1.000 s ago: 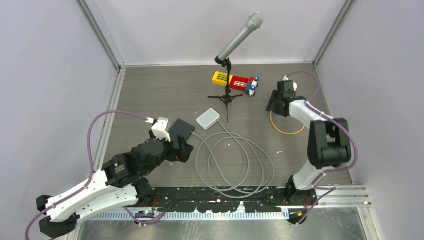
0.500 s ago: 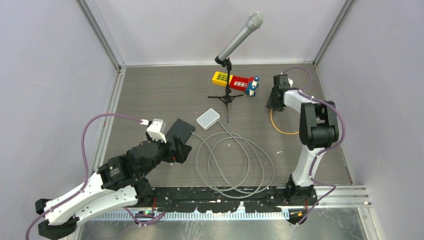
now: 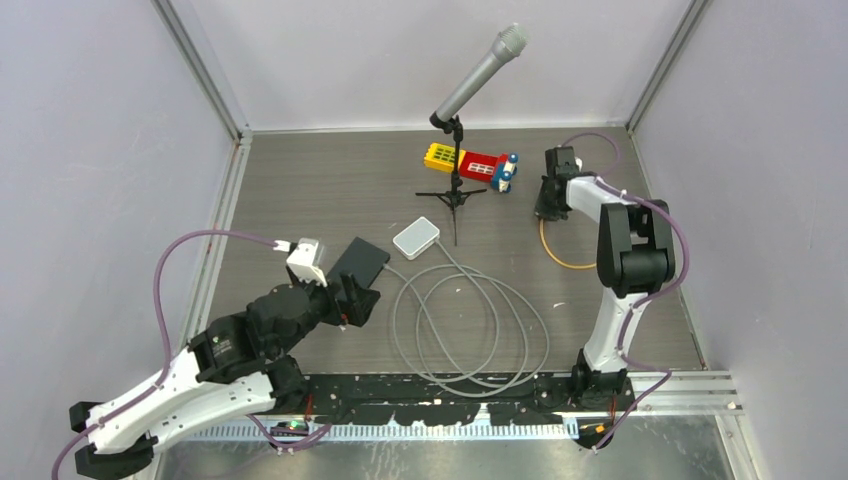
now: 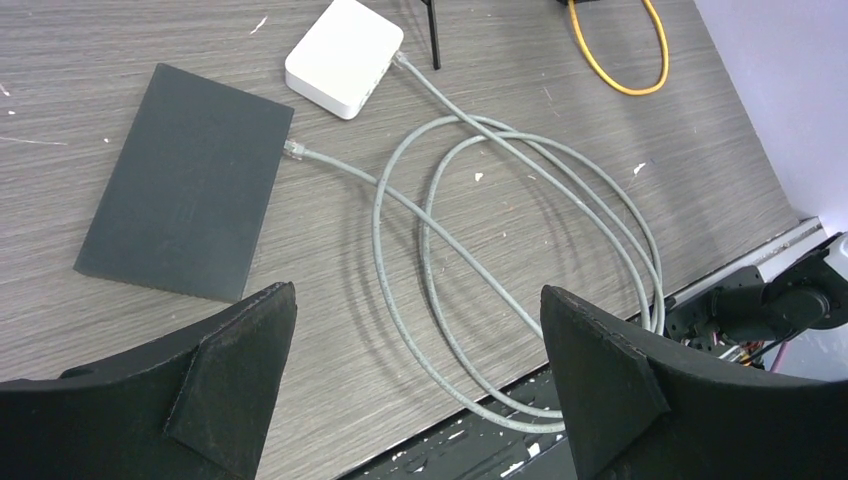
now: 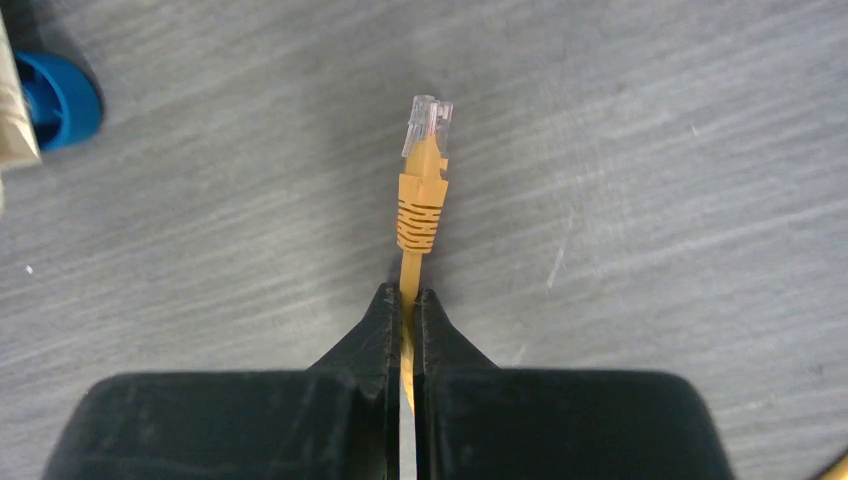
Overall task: Insert the plug into the switch port
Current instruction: Pick up the connector from the center of the board.
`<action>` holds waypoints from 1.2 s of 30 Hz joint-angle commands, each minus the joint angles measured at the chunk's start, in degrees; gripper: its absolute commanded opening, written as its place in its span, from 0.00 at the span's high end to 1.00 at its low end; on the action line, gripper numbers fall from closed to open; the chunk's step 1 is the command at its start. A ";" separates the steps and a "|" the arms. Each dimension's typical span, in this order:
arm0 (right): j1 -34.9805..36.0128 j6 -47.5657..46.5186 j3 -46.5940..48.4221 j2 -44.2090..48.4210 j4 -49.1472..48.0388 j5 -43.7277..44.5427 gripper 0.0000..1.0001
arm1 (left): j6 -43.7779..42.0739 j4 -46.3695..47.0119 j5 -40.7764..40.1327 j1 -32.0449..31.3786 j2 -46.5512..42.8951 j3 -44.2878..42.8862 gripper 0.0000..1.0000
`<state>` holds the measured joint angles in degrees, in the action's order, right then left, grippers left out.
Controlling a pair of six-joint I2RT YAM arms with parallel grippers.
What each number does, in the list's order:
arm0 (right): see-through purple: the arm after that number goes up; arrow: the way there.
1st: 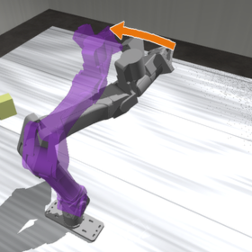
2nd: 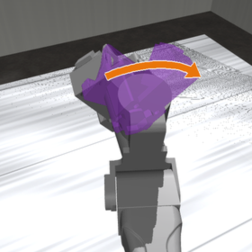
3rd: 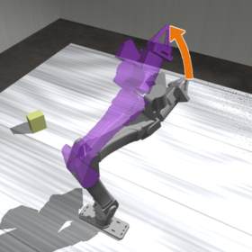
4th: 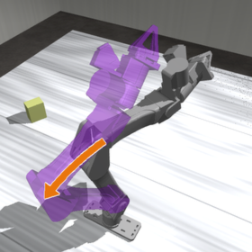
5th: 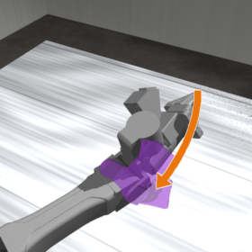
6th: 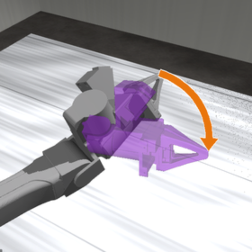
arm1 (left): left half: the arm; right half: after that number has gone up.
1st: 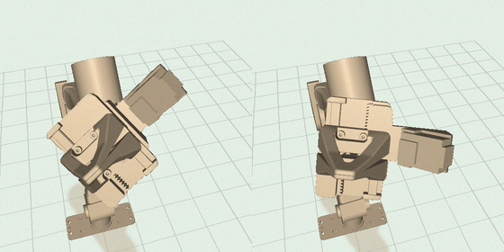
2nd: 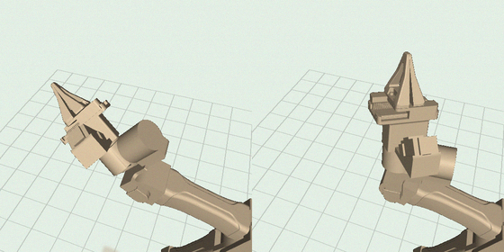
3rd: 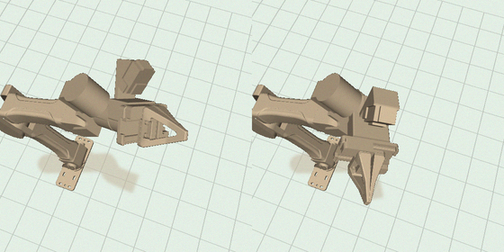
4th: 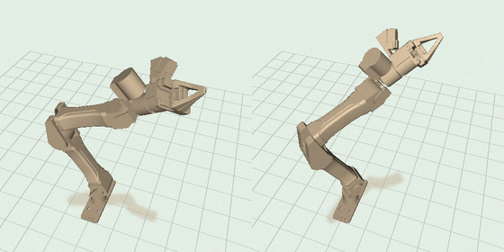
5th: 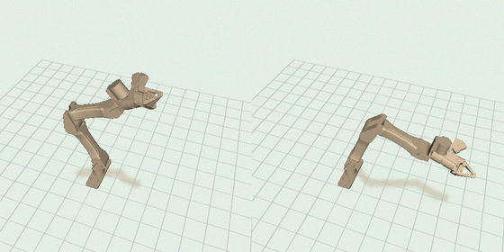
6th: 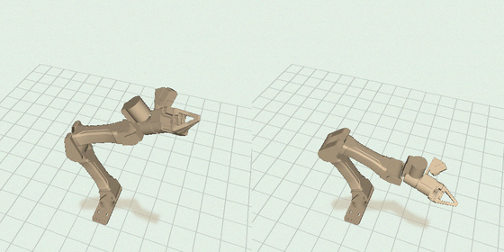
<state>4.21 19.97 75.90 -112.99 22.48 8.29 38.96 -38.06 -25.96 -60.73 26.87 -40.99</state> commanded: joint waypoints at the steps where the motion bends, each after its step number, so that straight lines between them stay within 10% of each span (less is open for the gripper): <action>1: -0.17 -1.57 -3.23 9.31 0.84 1.35 0.99 | -0.37 -0.88 -1.75 0.05 -0.29 -2.07 0.06; 9: 2.79 -4.43 -16.82 37.56 3.58 -7.35 1.00 | 0.15 -3.15 3.38 0.10 3.10 -9.92 0.09; 19: 22.83 -8.70 -31.77 78.21 1.39 -17.80 1.00 | -0.64 0.33 1.34 0.08 2.77 -11.36 0.08; 36: 30.73 -5.24 -26.74 88.63 -14.10 -41.44 0.99 | 0.05 2.42 1.98 0.06 -0.68 -8.58 0.08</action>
<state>34.72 12.93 44.95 -25.10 14.94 -27.77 38.63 -37.78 -23.16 -60.73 27.24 -50.39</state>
